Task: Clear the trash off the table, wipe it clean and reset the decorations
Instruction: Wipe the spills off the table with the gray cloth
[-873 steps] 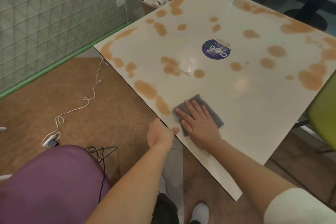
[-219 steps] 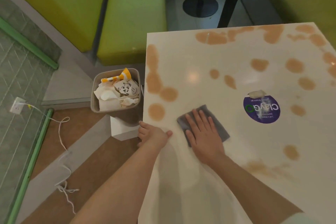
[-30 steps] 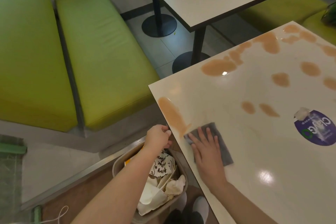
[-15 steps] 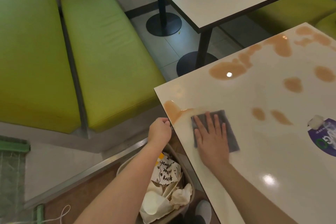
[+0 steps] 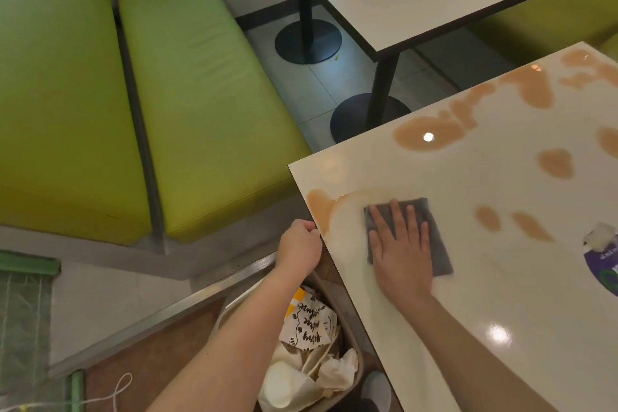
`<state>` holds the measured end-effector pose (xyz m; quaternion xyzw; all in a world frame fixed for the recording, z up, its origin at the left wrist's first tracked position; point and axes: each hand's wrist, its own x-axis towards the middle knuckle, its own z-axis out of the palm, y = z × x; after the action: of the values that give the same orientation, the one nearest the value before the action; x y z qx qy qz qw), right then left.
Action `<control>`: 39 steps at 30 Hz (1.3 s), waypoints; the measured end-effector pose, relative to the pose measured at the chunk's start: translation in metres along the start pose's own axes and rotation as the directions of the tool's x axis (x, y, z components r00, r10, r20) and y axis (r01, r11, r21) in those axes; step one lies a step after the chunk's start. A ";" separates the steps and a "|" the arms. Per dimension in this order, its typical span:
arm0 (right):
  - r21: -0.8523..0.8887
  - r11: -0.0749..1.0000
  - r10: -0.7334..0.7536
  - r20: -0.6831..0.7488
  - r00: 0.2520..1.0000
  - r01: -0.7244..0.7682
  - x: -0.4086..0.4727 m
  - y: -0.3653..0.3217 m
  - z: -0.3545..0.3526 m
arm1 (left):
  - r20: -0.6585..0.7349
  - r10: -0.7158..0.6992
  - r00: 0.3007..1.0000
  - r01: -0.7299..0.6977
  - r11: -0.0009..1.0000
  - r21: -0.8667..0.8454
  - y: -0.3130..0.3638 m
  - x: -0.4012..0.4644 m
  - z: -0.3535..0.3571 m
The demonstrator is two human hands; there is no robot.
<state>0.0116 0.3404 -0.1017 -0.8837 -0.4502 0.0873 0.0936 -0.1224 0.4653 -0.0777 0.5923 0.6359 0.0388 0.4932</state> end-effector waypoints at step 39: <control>0.053 0.992 -0.119 0.015 0.993 0.118 0.107 0.006 -0.004 | -0.179 0.052 0.982 -0.066 0.995 -0.077 0.048 0.102 -0.042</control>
<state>0.0790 0.4240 -0.1070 -0.8519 -0.5002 0.1012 0.1176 -0.0967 0.5823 -0.0851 0.5841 0.6573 0.1322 0.4575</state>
